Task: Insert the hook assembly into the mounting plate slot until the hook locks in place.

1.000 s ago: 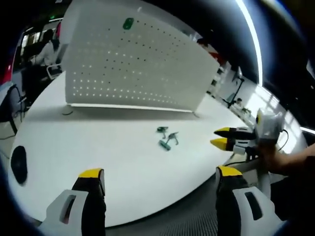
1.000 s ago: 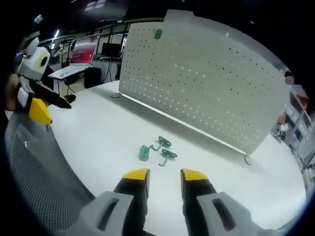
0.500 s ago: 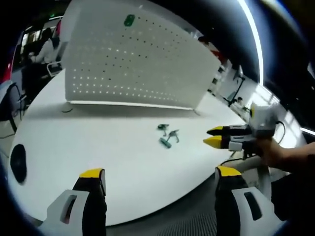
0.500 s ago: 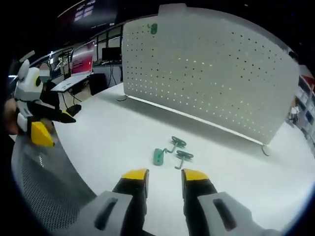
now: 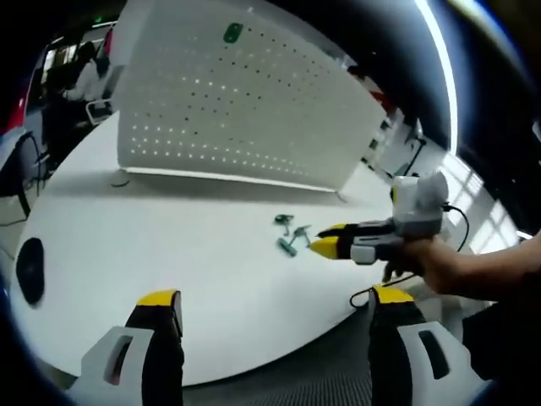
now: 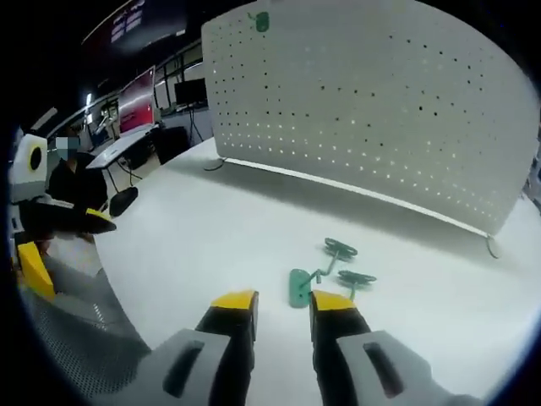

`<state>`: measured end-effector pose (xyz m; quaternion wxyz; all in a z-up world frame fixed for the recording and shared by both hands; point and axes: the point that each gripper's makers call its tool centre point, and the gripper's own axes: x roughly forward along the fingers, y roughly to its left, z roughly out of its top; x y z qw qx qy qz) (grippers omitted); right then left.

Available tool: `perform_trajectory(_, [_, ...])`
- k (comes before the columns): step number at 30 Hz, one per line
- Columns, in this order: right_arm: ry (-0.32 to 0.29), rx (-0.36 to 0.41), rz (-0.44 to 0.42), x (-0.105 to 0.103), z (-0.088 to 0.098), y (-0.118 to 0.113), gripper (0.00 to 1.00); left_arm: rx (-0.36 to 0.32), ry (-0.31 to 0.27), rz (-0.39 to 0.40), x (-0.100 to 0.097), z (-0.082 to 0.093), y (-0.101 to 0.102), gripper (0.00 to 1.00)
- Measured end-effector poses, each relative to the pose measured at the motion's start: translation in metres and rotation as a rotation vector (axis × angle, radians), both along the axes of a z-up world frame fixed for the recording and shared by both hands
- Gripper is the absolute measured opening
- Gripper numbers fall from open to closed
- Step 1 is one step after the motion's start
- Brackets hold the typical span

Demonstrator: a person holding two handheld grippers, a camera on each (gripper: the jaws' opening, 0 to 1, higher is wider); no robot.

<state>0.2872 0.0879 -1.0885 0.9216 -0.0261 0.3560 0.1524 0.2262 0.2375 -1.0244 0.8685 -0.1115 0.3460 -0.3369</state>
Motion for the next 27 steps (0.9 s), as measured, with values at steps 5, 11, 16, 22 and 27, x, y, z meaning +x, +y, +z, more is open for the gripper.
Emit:
perform_trajectory(5, [0.027, 0.035, -0.038, 0.005, -0.010, -0.002, 0.21, -0.005, 0.006, 0.000, 0.000, -0.001, -0.001, 0.92])
perform_trajectory(11, [0.035, 0.039, -0.064, 0.018, -0.014, -0.002, 0.20, -0.015, 0.019, 0.008, 0.002, -0.002, 0.000, 0.92])
perform_trajectory(16, [0.034, 0.022, -0.072, 0.031, -0.016, -0.005, 0.20, -0.023, 0.030, 0.010, 0.003, -0.004, 0.002, 0.92])
perform_trajectory(22, [0.038, 0.019, -0.087, 0.045, -0.017, -0.010, 0.20, -0.032, 0.040, 0.013, 0.004, -0.005, 0.002, 0.91])
perform_trajectory(27, [0.048, 0.018, -0.085, 0.057, -0.021, -0.007, 0.19, -0.034, 0.042, 0.010, 0.003, -0.005, 0.001, 0.91])
